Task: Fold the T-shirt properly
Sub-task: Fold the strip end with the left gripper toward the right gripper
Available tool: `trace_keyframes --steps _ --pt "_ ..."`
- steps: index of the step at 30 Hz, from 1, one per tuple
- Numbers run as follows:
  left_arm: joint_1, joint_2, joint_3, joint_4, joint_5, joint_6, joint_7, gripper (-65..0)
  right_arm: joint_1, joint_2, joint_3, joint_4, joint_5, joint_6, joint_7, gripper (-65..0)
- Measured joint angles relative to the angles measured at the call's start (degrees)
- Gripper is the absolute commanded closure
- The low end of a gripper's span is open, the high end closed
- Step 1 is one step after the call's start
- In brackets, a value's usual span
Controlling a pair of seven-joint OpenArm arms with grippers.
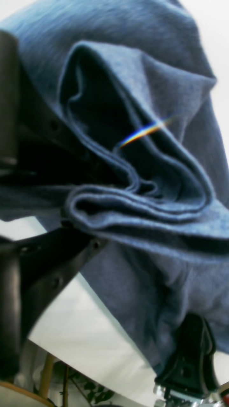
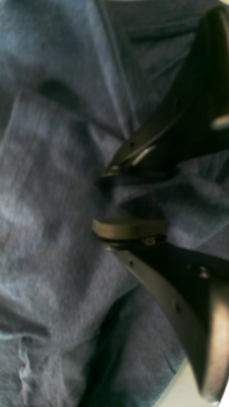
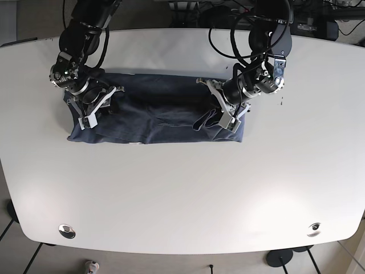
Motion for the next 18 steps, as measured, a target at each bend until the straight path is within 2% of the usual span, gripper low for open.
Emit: trace_keyframes --steps 1,3,4,5,7,8,11,15,18 --pt "-1.05 -0.02 0.98 -1.05 -0.02 0.02 -0.15 -12.8 0.00 0.02 0.00 0.00 0.00 0.02 0.00 -15.9" --pt "-2.23 -0.20 2.64 -2.47 -0.02 0.66 -0.17 -24.9 0.00 -0.02 -0.02 0.00 0.00 0.00 0.00 -15.9" --pt "-2.80 -0.15 4.00 -2.80 -0.04 5.03 -0.13 -30.8 0.00 -0.15 -0.02 0.00 0.00 0.00 0.00 -15.9" --pt "-3.56 -0.28 5.95 -2.82 0.00 8.90 -0.02 -33.3 -0.02 -0.13 -0.11 0.00 0.00 0.00 0.00 -15.9" --pt "-6.45 -1.49 12.39 -2.82 0.15 15.32 0.02 -34.6 -0.11 -0.13 -0.11 0.00 0.00 0.00 0.00 -15.9" --pt "-9.51 -3.74 19.06 -2.78 -0.15 16.79 0.52 -34.6 -0.11 -0.15 -0.11 0.00 0.00 0.02 0.00 -15.9" --pt "-15.17 -5.55 29.09 -2.19 -0.46 17.11 4.04 -34.4 -0.13 -0.11 -0.11 0.00 0.00 0.00 0.02 -15.9" --pt "-16.90 -5.57 29.49 2.10 -0.48 17.40 3.61 -34.4 -0.11 -0.13 -0.15 0.00 0.00 0.00 0.00 -15.9" --pt "-17.07 -7.04 27.39 3.45 2.58 17.75 4.04 -34.4 -0.11 -0.13 -0.17 0.28 0.00 0.00 -0.04 -15.9"
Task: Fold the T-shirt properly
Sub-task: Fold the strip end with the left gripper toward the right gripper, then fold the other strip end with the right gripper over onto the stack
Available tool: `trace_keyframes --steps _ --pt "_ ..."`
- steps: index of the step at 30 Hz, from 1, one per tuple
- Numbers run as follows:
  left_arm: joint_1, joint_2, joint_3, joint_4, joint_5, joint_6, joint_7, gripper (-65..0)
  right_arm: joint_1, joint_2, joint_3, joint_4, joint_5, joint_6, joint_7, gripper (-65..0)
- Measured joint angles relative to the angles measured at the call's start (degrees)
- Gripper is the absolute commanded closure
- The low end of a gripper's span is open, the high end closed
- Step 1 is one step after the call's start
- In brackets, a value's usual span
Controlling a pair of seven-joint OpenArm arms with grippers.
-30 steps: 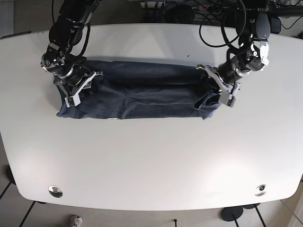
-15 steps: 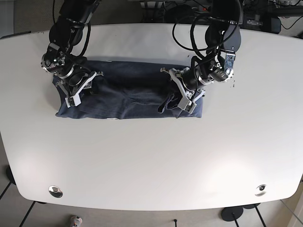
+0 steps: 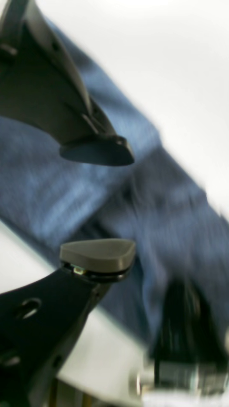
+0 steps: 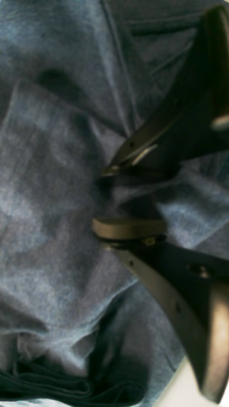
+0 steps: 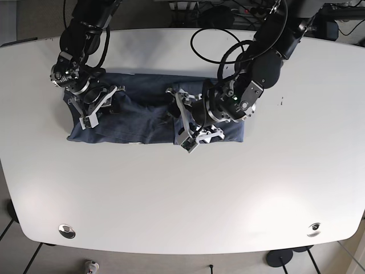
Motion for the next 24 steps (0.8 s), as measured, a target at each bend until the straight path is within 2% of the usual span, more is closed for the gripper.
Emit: trace_keyframes --steps 3,4,7,8,10,12,14,15,17,20,22,24 --pt "2.14 -0.15 -7.26 2.43 -0.76 -0.42 -0.94 -33.9 -0.90 -0.55 -0.02 5.16 0.09 0.04 -0.07 -16.3" --pt "3.54 -0.72 -9.97 2.99 -1.22 -0.39 -1.75 -31.7 -1.09 -1.22 0.11 7.48 -0.02 0.00 -0.17 -16.5" --pt "10.32 -1.66 -18.78 2.56 -2.29 -0.13 -4.22 -18.3 -1.14 -4.04 0.02 16.02 0.07 -0.17 -0.37 -16.8" --pt "12.07 -1.64 -20.52 2.56 -2.95 -0.17 -4.61 -14.4 -1.03 -4.55 -0.11 18.08 1.03 0.26 -2.08 -17.9" --pt "14.49 -1.36 -23.17 2.51 -4.20 -2.64 -4.57 -8.1 0.07 -5.14 1.40 20.57 1.05 0.22 -7.61 -26.3" --pt "15.96 -1.14 -25.53 2.45 -4.63 -7.61 -4.66 -2.1 2.64 -5.42 7.02 20.70 1.29 0.20 -11.87 -36.9" --pt "17.66 -0.90 -29.14 1.36 -4.79 -13.53 -5.05 0.0 5.68 -5.35 16.06 18.18 7.02 -0.24 -12.98 -47.7" --pt "17.99 -0.98 -29.92 -0.33 -4.79 -15.17 -4.94 0.0 6.34 -4.98 18.53 16.06 9.14 -0.24 -13.97 -50.7" --pt "18.08 -0.90 -30.36 -5.22 -4.42 -19.21 -4.96 0.0 7.54 -3.19 23.30 9.11 13.51 0.09 -17.62 -53.3" --pt "18.12 -0.63 -33.35 -12.37 -5.35 -22.91 -5.51 0.0 8.52 4.81 29.92 -5.70 21.27 -0.07 -17.73 -53.3" --pt "17.88 -0.66 -34.73 -13.99 -5.77 -24.52 -5.97 0.0 8.26 7.69 30.47 -11.89 24.00 -0.46 -17.66 -53.3" --pt "17.55 -0.61 -35.98 -16.04 -6.75 -25.46 -6.82 0.0 8.26 10.40 30.45 -18.27 25.97 0.09 -16.09 -53.3"
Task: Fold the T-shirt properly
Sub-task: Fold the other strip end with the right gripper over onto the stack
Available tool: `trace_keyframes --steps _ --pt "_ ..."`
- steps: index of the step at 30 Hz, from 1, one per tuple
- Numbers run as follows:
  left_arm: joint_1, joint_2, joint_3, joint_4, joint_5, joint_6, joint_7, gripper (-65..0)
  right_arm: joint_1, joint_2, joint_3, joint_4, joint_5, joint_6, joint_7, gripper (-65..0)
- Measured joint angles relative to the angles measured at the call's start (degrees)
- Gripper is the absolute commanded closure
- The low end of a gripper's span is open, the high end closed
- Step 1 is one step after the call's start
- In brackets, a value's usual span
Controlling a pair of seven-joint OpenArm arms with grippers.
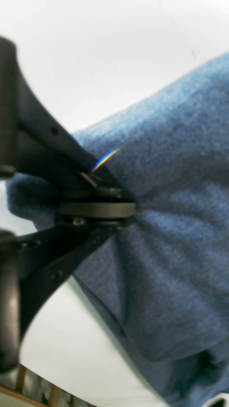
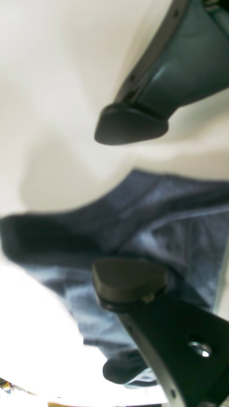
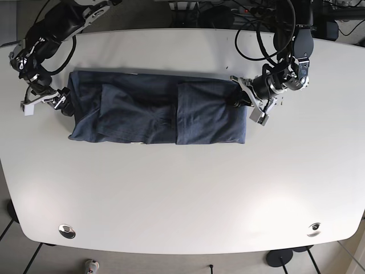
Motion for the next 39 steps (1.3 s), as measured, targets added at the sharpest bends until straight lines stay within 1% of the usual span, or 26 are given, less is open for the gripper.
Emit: trace_keyframes --steps 2,4,6,9,11,13,15,16,17,18,19,21,22,23,24,25,26,27,29,30,32,34,36,37,39 --pt "-0.15 0.00 -0.24 -0.66 -0.24 -0.37 -0.35 0.0 -0.70 1.62 -0.07 -2.03 0.57 -0.04 1.81 -53.3" --pt "-0.26 0.02 -0.31 -0.74 -0.22 -0.42 -0.35 0.0 -2.05 1.70 -0.09 -2.01 1.01 0.15 2.97 -53.3" --pt "-0.28 0.02 -0.31 -0.74 -0.22 -0.42 -0.33 0.0 -2.54 0.17 -0.70 -1.62 1.68 0.11 3.96 -53.3" --pt "-0.28 0.02 -0.31 -0.74 -0.22 -0.42 -0.35 0.0 -2.60 -2.62 -6.51 -1.25 3.21 0.76 5.07 -53.1" --pt "-0.28 0.02 -0.31 -0.74 -0.22 -0.42 -0.35 0.0 -2.05 -5.03 -8.92 -1.14 3.19 0.81 5.81 -53.1" --pt "-0.28 0.02 -0.31 -0.74 -0.22 -0.42 -0.35 0.0 -2.23 -7.13 -10.88 -1.14 3.43 1.11 8.41 -53.1" --pt "-0.28 0.02 -0.31 -0.74 -0.22 -0.42 -0.35 0.0 -2.56 -7.43 -13.14 -1.16 3.56 1.22 9.77 -53.0" --pt "-0.28 0.02 -0.31 -0.74 -0.22 -0.39 -0.35 0.0 -2.75 -7.21 -14.05 -1.16 3.52 1.20 10.29 -51.4" --pt "-0.28 0.02 -0.31 -0.74 -0.22 -0.42 -0.35 0.0 -2.86 -7.19 -14.36 -1.16 3.28 1.16 10.56 -47.2" --pt "-0.28 0.02 -0.31 -0.74 -0.20 -0.39 -0.35 0.0 -2.91 -7.19 -14.34 -1.22 3.15 0.96 10.67 -40.7" --pt "-0.28 0.02 -0.31 -0.74 -0.20 -0.39 -0.35 0.0 -3.19 -7.21 -14.34 -1.33 2.36 0.90 10.62 -27.9" --pt "-0.28 0.02 -0.31 -0.76 -0.20 -0.39 -0.35 0.0 -3.52 -7.28 -14.40 -1.57 1.70 0.57 10.45 -10.0" --pt "-0.28 0.02 -0.31 -0.76 -0.20 -0.39 -0.35 0.0 -3.63 -7.21 -14.64 -1.51 0.46 0.98 9.92 -2.7" --pt "-0.28 0.02 -0.31 -0.76 -0.22 -0.37 -0.44 0.0 -3.56 -7.23 -14.64 -0.96 0.37 0.59 9.70 -1.7" --pt "-0.26 0.00 -0.31 -0.79 -0.22 -0.37 -0.50 0.0 -3.67 -7.39 -14.75 0.42 0.42 0.00 8.92 -2.9" --pt "-0.26 0.02 -0.28 -0.79 -0.20 -0.31 -0.50 0.0 -4.02 -7.69 -14.78 2.91 -0.72 -0.15 7.98 -2.5" --pt "-0.20 0.02 -0.28 -0.79 -0.22 -0.28 -0.57 0.0 -4.96 -7.96 -14.93 6.23 -1.22 -1.14 6.80 -2.2" --pt "-0.22 0.09 -0.24 -0.79 -0.20 -0.28 -0.57 0.0 -6.64 -8.02 -16.85 12.02 -1.18 -4.74 5.79 -2.2" --pt "-0.20 0.76 -0.31 -0.81 -0.07 -0.13 -0.61 0.0 -8.55 -8.07 -20.63 20.98 -1.36 -9.05 5.42 -2.2" --pt "-0.17 0.98 -0.26 -0.81 -0.04 -0.02 -0.79 0.0 -9.14 -8.04 -22.49 25.77 -1.18 -10.67 5.49 -2.2" --pt "-0.20 1.14 -0.17 -0.85 -0.04 -0.02 -0.87 0.0 -10.16 -7.96 -26.29 34.53 -0.79 -14.58 5.88 -2.2" --pt "-0.15 1.14 -0.17 -0.87 -0.04 -0.02 -0.98 0.0 -11.32 -7.87 -30.88 40.17 -0.72 -17.68 6.10 -2.2" --pt "-0.15 1.14 -0.04 -0.87 -0.04 -0.02 -1.01 0.0 -11.80 -8.24 -34.01 41.72 -0.50 -17.68 5.86 -2.2" --pt "-0.15 0.94 1.01 -0.87 -0.04 0.17 -1.36 0.0 -12.02 -8.41 -35.98 41.72 -0.70 -18.12 5.86 -2.2" --pt "-0.22 0.85 1.53 -0.87 0.00 0.20 -1.33 0.0 -12.81 -10.19 -39.06 41.83 -0.96 -18.12 5.86 -2.2"
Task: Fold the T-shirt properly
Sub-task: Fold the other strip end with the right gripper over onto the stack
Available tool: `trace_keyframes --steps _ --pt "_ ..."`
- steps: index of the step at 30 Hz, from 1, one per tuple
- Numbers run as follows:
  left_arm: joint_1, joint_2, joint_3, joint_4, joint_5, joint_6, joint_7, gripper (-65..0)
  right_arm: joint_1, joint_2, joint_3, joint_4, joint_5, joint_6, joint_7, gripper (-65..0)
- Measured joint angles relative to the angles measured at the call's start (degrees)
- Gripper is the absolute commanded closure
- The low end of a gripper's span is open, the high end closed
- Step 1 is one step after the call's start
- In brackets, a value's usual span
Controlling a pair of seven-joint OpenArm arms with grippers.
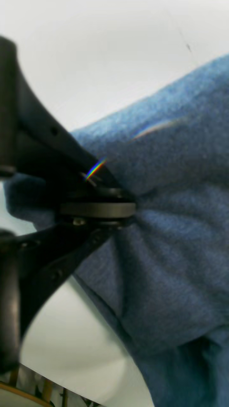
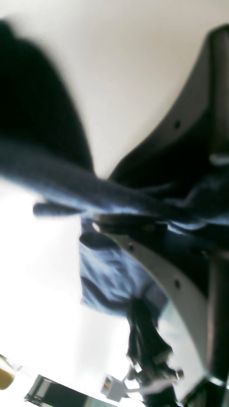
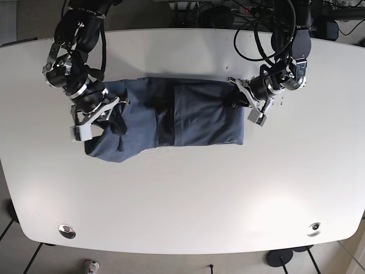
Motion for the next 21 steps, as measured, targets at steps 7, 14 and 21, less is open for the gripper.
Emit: trace_keyframes --steps 7,14,21 --pt "-0.07 0.26 0.24 0.00 -0.02 -0.02 0.00 0.0 2.14 -7.39 -10.08 -0.50 -4.28 1.60 0.13 -2.2" --pt "-0.07 0.13 0.24 0.00 -0.07 -0.04 -0.02 0.0 5.86 -8.28 -22.16 -14.12 -10.69 0.74 10.25 -2.2" --pt "0.07 0.15 0.20 0.00 -0.09 -0.07 -0.04 0.0 8.39 -8.13 -28.22 -25.44 -10.78 0.63 17.00 -2.5"
